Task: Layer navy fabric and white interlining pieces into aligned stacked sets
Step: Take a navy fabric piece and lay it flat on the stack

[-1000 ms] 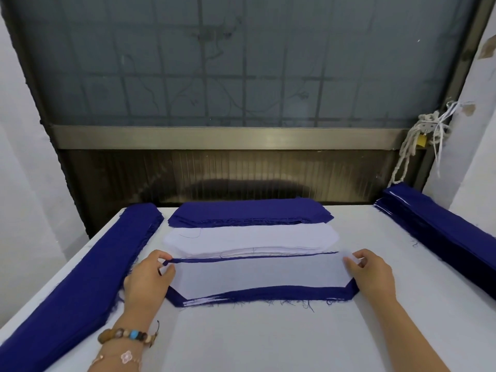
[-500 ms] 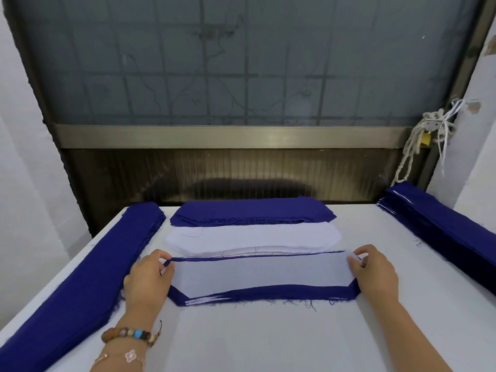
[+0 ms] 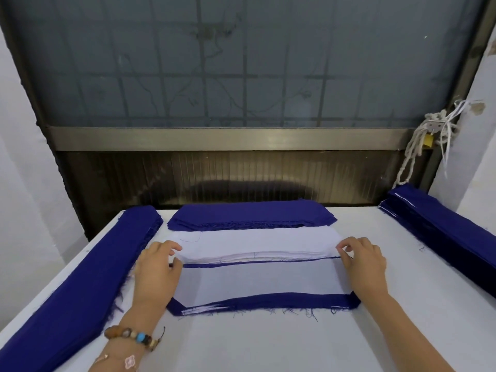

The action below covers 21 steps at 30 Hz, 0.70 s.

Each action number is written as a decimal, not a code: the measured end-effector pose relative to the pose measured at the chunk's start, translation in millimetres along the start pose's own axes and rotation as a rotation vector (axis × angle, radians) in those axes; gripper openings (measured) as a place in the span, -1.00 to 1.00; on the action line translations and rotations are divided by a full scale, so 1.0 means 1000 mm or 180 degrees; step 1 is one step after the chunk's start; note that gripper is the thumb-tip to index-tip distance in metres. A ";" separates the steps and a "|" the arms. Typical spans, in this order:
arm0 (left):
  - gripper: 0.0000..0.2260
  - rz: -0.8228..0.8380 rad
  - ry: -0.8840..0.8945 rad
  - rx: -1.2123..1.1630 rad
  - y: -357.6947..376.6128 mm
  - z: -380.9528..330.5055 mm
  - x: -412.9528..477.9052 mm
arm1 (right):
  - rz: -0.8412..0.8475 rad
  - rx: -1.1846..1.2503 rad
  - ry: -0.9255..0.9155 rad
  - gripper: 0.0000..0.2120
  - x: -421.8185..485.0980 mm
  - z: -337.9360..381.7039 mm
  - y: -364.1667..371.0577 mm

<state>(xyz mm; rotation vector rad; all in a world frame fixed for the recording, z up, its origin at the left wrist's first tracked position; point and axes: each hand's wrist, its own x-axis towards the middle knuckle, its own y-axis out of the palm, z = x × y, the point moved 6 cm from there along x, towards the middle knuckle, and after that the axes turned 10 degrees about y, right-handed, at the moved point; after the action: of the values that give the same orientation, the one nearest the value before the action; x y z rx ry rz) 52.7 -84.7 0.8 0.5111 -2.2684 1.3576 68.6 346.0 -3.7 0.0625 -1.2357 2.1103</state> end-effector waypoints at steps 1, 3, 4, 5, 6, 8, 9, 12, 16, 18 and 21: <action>-0.82 0.0035 0.0135 -0.0049 0.004 -0.008 0.006 | 0.0152 0.0034 -0.0113 -0.92 0.003 0.009 0.006; -0.82 0.0133 0.0381 -0.0128 0.014 -0.028 0.017 | 0.0511 0.0177 -0.0327 -0.91 0.009 0.031 0.020; -0.82 0.0175 0.0483 -0.0157 0.019 -0.039 0.022 | 0.0676 0.0262 -0.0416 -0.90 0.010 0.042 0.027; -0.82 0.0206 0.0570 -0.0188 0.026 -0.051 0.027 | 0.0805 0.0333 -0.0506 -0.89 0.011 0.054 0.033; -0.83 0.0241 0.0650 -0.0210 0.033 -0.062 0.033 | 0.0899 0.0380 -0.0600 -0.89 0.012 0.066 0.040; -0.86 0.0343 0.0783 -0.0197 0.050 -0.085 0.044 | 0.1025 0.0473 -0.0735 -0.89 0.012 0.089 0.054; -0.88 0.0402 0.0845 -0.0182 0.058 -0.095 0.050 | 0.1068 0.0539 -0.0781 -0.88 0.012 0.100 0.060; -0.89 0.0607 0.0982 -0.0183 0.082 -0.118 0.062 | 0.1146 0.0641 -0.0896 -0.90 0.015 0.128 0.077; -0.81 0.0762 0.0933 0.0095 0.109 -0.114 0.057 | 0.1185 0.0378 -0.0966 -0.86 0.014 0.132 0.100; -0.75 0.0729 0.0897 0.0211 0.119 -0.104 0.052 | 0.1139 0.0238 -0.0957 -0.78 0.012 0.124 0.108; -0.68 0.0660 0.1021 0.0387 0.125 -0.100 0.053 | 0.1087 0.0102 -0.0921 -0.69 0.014 0.121 0.115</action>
<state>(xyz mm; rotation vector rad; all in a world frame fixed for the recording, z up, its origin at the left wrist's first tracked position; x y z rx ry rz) -38.3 55.5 -19.3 0.0855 -2.0272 1.5592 -42.7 221.9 -19.4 0.1888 -1.4648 2.4820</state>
